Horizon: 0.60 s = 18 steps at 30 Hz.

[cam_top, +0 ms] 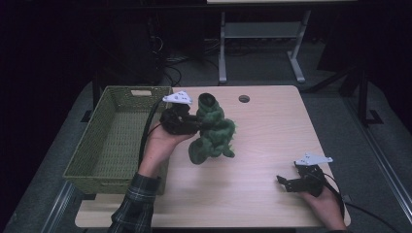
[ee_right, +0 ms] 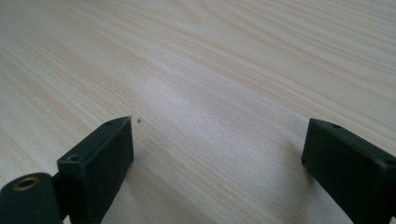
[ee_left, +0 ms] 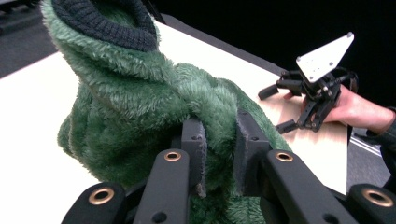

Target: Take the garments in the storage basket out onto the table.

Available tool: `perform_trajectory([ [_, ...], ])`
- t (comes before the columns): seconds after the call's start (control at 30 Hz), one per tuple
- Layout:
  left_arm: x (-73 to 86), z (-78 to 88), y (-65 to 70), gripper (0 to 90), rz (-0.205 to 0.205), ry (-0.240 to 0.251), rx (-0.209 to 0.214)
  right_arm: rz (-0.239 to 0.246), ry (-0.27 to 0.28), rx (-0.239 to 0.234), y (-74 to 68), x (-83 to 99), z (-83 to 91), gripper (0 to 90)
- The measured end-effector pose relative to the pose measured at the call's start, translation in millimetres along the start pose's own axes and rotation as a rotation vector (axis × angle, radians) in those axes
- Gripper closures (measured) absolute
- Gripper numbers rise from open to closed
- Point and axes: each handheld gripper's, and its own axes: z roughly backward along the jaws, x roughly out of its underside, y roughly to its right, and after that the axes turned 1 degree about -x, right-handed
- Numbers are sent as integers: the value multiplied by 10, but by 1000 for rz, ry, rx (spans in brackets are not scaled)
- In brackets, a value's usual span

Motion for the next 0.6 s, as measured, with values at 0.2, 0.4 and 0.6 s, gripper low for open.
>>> perform_trajectory([
  [0.2, 86, -287, 83, 764, -1, -45, 34, 1, 0, 0, 1, 0, 0, 87],
  [0.4, 214, -587, 155, 764, 6, -100, 60, 1, 0, 0, 1, 0, 0, 87],
  [0.6, 329, -867, 189, 760, 0, -164, 72, 2, 0, 0, 2, 1, 0, 87],
])
